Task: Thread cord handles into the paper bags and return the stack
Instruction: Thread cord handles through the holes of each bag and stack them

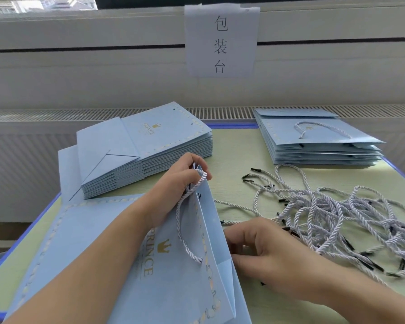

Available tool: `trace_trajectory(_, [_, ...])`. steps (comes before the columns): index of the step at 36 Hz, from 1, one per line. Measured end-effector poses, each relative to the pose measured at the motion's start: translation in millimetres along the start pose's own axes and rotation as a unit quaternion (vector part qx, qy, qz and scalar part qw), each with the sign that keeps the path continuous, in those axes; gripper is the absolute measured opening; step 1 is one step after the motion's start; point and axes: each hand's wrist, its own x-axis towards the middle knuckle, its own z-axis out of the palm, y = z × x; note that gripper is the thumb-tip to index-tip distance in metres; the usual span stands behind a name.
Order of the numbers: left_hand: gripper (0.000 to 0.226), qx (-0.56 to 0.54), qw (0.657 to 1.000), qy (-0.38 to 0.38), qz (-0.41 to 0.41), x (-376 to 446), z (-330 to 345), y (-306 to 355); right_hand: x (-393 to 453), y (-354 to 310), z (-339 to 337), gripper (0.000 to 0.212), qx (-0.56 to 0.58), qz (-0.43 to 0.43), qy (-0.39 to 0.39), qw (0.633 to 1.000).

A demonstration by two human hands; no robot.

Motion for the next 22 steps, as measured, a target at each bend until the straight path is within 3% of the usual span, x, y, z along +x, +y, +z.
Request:
trace_trajectory(6, [0.034,-0.002,1.0,0.004,0.005,0,-1,0,-2,4,-3,0.019,0.005,0.006,0.024,1.0])
trace_trajectory(10, [0.029,-0.022,1.0,0.004,0.005,-1,-2,0,-6,2,-6,0.027,0.017,0.017,0.005,1.0])
trace_trajectory(15, [0.026,-0.042,0.999,-0.005,0.01,-1,-2,1,-1,2,0,0.02,-0.06,0.002,0.018,0.998])
trace_trajectory(19, [0.027,-0.039,0.999,-0.004,0.012,1,-2,-1,0,6,6,0.023,-0.058,-0.007,-0.022,0.998])
trace_trajectory(22, [0.029,-0.036,0.999,-0.002,0.017,1,-2,-1,-1,9,6,0.021,-0.063,0.0,-0.008,0.998])
